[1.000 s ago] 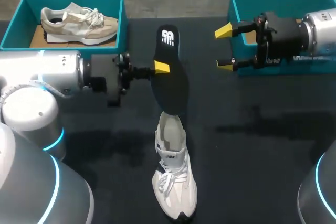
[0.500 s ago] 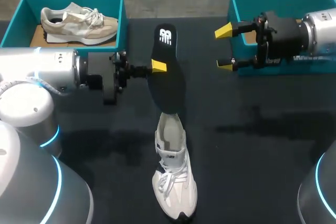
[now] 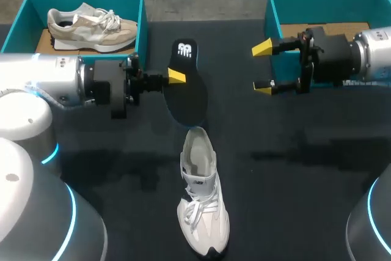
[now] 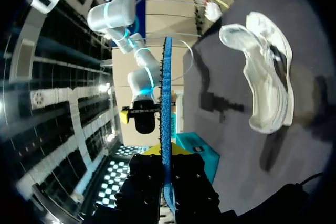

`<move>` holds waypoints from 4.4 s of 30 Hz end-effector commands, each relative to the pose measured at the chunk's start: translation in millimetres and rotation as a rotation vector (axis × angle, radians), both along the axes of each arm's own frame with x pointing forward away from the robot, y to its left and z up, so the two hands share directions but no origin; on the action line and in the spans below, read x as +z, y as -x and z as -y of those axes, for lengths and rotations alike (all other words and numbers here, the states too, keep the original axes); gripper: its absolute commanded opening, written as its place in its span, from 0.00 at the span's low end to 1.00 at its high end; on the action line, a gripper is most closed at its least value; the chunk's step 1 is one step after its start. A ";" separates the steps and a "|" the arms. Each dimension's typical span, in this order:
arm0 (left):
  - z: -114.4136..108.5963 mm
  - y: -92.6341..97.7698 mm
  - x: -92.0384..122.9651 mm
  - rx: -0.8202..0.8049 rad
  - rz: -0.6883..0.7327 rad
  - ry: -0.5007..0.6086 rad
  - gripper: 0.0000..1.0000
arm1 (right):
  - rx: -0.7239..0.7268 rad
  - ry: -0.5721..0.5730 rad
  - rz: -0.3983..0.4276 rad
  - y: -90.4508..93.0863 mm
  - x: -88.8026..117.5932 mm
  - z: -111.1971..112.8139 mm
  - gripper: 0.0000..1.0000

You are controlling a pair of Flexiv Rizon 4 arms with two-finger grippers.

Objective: Take the shoe out of the shoebox, open the shoe tongue, remove and reinsert the insole, then place the shoe into the shoebox

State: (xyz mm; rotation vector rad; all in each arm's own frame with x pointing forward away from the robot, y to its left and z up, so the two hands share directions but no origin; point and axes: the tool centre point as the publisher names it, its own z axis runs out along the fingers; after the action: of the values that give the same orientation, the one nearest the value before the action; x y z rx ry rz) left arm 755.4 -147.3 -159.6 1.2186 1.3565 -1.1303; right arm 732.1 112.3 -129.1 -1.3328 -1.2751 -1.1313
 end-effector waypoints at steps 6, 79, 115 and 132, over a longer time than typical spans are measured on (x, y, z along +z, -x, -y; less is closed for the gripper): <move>-22.5 -6.3 18.8 -0.072 -0.442 -0.064 0.00 | -0.025 0.005 0.001 9.0 -0.7 1.7 1.00; 8.6 -26.9 -9.8 -0.152 -2.613 -0.033 0.00 | -0.025 0.005 0.001 9.0 -0.7 1.7 1.00; 7.9 -32.2 -16.2 -0.130 -3.033 0.039 0.00 | -0.025 0.005 0.001 9.0 -0.7 1.7 1.00; 12.7 -34.4 -17.5 -0.047 -3.113 0.109 0.00 | 0.023 0.164 -0.012 4.4 14.4 4.4 1.00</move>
State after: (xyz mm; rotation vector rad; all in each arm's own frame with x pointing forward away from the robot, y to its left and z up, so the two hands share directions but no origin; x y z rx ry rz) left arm 791.2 -161.3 -178.3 1.1016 -1.0937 1.2659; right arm 722.6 110.0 -132.2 -1.3779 -1.3089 -1.1219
